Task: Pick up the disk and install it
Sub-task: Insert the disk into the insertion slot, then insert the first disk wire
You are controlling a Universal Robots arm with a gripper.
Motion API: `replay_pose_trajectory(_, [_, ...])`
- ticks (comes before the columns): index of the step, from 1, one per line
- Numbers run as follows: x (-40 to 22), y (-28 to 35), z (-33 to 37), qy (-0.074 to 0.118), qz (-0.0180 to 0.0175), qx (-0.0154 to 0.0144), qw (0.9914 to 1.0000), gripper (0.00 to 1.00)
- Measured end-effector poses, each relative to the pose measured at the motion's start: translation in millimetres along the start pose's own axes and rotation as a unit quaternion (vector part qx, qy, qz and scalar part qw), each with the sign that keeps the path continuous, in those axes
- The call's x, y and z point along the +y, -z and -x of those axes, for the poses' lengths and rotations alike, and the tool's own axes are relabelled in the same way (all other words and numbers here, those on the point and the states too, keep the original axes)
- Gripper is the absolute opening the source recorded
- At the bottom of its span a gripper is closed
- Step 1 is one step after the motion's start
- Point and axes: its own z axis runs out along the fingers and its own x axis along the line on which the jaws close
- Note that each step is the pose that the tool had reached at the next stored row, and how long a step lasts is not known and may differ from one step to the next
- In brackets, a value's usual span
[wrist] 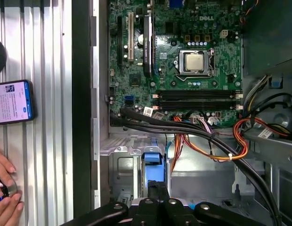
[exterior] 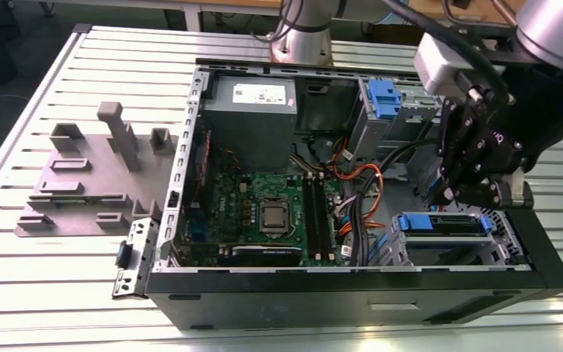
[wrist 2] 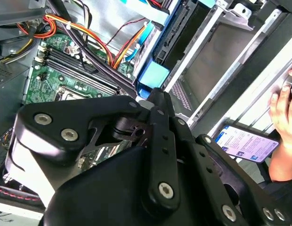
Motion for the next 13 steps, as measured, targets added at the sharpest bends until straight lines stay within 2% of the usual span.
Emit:
replay_pose_trajectory(4, [0.0,-7.4,0.1,0.000,0.0000,-0.0003,1.00000,0.11])
replay_pose_trajectory(6, [0.0,-10.5,0.1,0.000,0.0001,-0.0025,1.00000,0.11])
replay_pose_trajectory(9, [0.0,-11.8,0.2,0.000,0.0002,-0.0058,0.99998,0.11])
replay_pose_trajectory(13, [0.0,-11.9,0.2,0.000,0.0002,-0.0061,0.99998,0.11])
